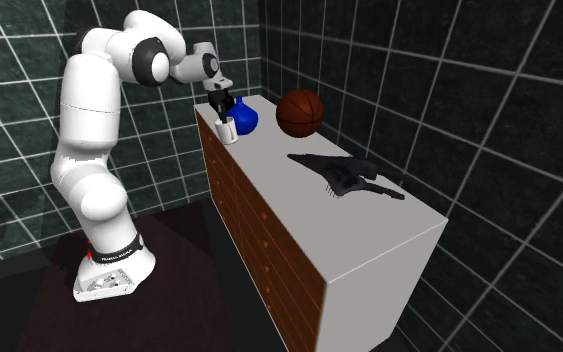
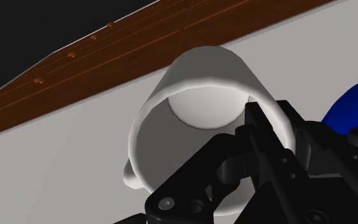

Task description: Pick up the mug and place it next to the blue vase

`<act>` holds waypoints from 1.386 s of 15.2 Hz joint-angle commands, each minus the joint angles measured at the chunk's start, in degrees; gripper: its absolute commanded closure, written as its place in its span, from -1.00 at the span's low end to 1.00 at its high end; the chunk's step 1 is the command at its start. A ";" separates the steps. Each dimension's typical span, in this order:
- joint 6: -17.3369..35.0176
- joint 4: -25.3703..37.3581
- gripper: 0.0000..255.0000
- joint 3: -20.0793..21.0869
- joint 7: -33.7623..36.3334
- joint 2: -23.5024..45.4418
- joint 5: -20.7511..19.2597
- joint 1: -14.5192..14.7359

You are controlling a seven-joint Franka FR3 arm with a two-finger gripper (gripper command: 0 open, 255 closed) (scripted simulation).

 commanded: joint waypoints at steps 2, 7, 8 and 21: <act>1.70 -0.83 1.00 -0.30 0.69 1.01 -0.71 0.19; 3.13 -1.62 1.00 -0.56 1.24 1.79 -1.29 0.31; 3.13 -1.62 1.00 -0.56 1.24 1.79 -1.29 0.31; -1.46 1.07 -1.00 0.34 0.22 -0.38 0.32 0.48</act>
